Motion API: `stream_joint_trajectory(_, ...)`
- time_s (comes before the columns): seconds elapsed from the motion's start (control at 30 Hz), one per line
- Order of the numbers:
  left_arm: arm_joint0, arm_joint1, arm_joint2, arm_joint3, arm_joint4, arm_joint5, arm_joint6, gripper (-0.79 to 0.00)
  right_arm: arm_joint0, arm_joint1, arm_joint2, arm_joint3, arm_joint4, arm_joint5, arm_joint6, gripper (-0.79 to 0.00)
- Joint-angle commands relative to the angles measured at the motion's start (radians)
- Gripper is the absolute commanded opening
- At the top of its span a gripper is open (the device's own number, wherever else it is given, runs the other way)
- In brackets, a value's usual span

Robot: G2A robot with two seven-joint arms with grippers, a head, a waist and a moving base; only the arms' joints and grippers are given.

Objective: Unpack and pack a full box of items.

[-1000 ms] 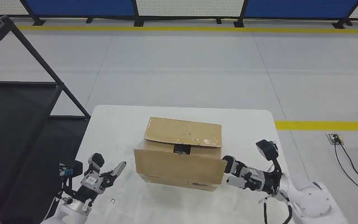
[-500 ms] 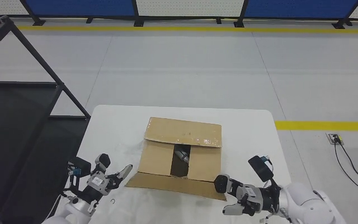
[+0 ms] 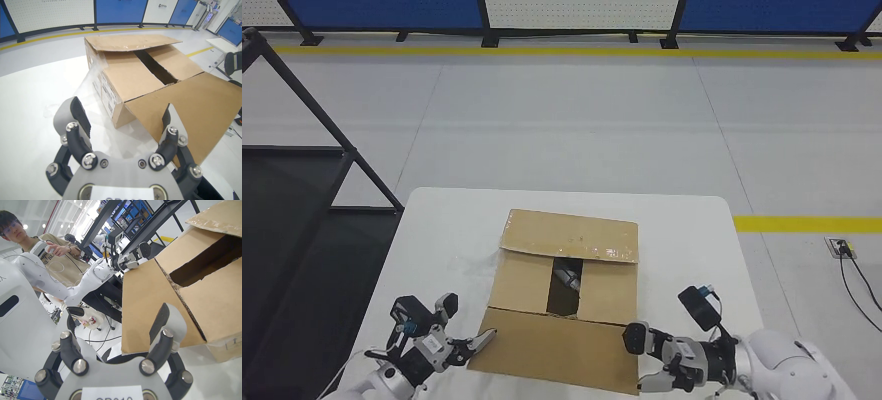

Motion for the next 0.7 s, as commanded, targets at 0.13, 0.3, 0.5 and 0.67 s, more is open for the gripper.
stream_joint_trajectory(0.13,-0.009,0.003,0.02,0.012,0.028,0.006,-0.018,0.0,0.004,0.008,0.009,0.022,0.036,-0.011,-0.011,0.0)
stream_joint_trajectory(0.3,-0.01,0.003,0.022,0.013,0.035,0.006,-0.025,0.0,0.004,0.008,0.009,0.022,0.036,-0.011,-0.011,0.0)
stream_joint_trajectory(0.5,-0.01,0.003,0.022,0.013,0.035,0.006,-0.025,0.0,0.018,0.003,-0.023,0.029,0.058,0.092,-0.058,0.0)
stream_joint_trajectory(0.67,-0.01,0.003,0.022,0.013,0.035,0.006,-0.025,0.0,0.083,-0.012,-0.067,0.091,0.142,0.191,-0.135,0.0)
